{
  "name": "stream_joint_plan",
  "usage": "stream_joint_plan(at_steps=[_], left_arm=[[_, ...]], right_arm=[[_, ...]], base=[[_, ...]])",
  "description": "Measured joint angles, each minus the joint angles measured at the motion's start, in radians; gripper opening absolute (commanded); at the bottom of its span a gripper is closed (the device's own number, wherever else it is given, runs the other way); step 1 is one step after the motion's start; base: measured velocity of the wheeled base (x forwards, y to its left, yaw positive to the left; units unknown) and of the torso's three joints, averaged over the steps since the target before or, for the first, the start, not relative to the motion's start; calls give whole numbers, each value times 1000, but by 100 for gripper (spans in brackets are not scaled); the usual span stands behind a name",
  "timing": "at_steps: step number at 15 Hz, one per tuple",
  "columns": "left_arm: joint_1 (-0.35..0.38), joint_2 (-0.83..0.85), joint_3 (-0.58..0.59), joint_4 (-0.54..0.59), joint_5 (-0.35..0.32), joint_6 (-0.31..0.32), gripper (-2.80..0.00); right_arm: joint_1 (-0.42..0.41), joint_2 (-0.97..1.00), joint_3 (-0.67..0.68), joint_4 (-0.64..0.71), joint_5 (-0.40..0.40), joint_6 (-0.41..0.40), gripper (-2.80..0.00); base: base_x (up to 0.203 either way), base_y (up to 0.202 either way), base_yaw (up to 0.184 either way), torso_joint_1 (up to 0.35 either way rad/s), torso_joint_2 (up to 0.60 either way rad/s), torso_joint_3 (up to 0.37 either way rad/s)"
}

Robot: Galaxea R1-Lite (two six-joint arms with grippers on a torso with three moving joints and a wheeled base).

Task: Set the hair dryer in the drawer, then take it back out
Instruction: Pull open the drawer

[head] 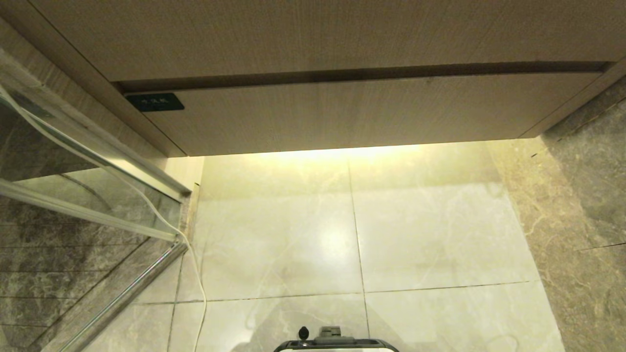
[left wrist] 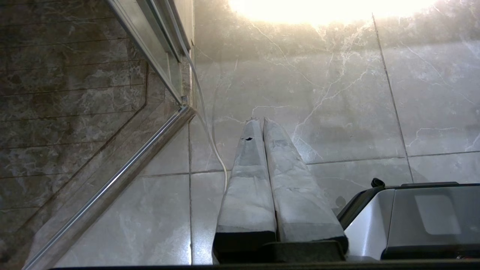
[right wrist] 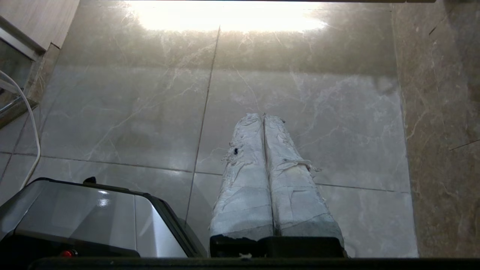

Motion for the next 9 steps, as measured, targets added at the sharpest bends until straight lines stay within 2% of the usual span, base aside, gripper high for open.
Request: stream_joint_plan(at_steps=[3,9], left_arm=[[0,0,0,0,0,-1,-280],[0,0,0,0,0,-1,-280]], right_arm=[[-1,0,0,1,-2,6,-280],[0,0,-5,29,9,-44,-280]], base=[[0,0,0,8,4,20],[0,0,0,0,0,0]])
